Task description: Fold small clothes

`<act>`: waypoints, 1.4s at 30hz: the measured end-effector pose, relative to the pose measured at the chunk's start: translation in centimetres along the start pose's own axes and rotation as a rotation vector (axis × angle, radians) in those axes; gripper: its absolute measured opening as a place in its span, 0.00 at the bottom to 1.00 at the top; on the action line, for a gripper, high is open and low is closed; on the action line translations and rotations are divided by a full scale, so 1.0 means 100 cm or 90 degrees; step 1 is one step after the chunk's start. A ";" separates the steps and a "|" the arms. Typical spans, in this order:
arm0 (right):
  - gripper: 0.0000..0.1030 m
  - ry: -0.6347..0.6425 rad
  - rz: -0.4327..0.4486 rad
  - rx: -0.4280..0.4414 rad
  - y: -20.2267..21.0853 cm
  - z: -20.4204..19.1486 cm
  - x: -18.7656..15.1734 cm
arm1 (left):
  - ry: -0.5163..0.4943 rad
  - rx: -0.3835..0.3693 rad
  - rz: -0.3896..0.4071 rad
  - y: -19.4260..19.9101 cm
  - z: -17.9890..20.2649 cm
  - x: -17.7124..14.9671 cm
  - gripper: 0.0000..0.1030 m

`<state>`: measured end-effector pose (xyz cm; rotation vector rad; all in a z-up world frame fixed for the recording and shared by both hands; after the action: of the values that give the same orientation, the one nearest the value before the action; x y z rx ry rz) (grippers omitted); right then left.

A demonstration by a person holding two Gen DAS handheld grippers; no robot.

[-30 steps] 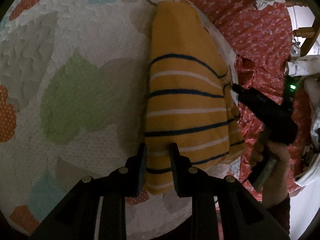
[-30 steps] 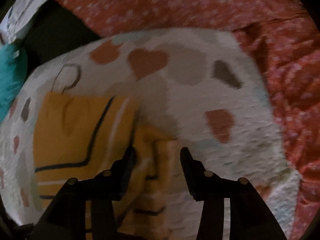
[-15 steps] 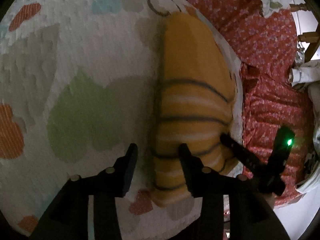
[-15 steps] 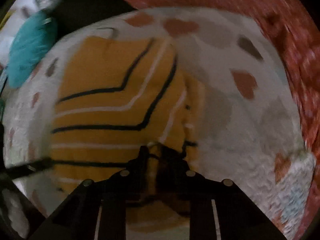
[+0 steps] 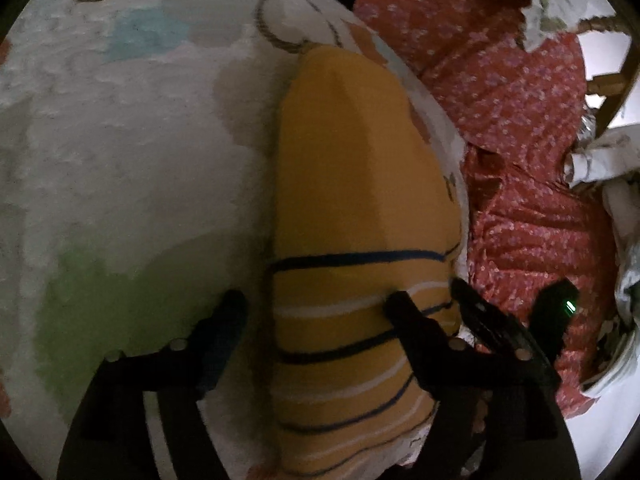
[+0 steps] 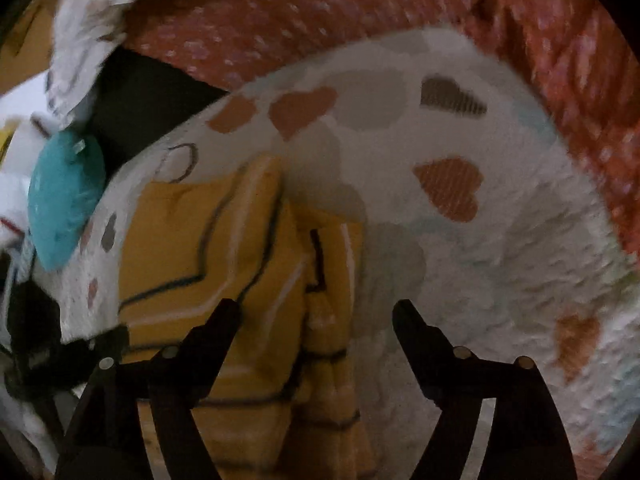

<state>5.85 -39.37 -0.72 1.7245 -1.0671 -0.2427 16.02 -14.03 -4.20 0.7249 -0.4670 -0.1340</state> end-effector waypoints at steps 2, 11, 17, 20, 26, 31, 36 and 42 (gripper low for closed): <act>0.81 -0.030 -0.016 0.030 -0.015 0.002 0.004 | -0.023 0.002 0.005 -0.006 0.010 0.000 0.82; 0.33 -0.064 -0.063 0.141 -0.006 -0.046 -0.018 | -0.036 -0.021 0.013 0.018 0.025 0.008 0.37; 0.33 -0.017 -0.052 0.212 0.004 -0.105 -0.029 | -0.037 0.015 0.089 0.068 0.012 0.028 0.37; 0.34 -0.020 -0.050 0.189 -0.024 -0.115 -0.035 | -0.025 0.075 0.074 0.071 -0.004 0.030 0.43; 0.61 0.104 0.044 0.008 -0.039 -0.110 -0.044 | -0.032 0.142 0.009 0.063 -0.016 0.019 0.44; 0.58 0.185 0.130 -0.092 -0.004 -0.129 -0.042 | -0.061 0.184 0.027 0.085 -0.013 0.015 0.44; 0.41 0.165 0.141 0.010 0.033 -0.154 -0.045 | -0.048 0.199 0.028 0.092 -0.019 0.009 0.44; 0.40 0.133 0.041 0.010 -0.024 -0.167 -0.041 | -0.022 0.202 0.021 0.093 -0.032 0.005 0.45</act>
<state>14.94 -25.14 3.19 1.6849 -0.9707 -0.0128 17.58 -5.31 0.05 1.0269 -0.5397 -0.0410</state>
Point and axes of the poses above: each gripper's, at about its wrist camera, not at the fingertips, and y roughly against the way its jaws point, z to its right, x to its top, the point moved 4 cm from there along -y, roughly the way its jaws point, and after that the axes turned 15 degrees about -y, right-handed, at the moved point
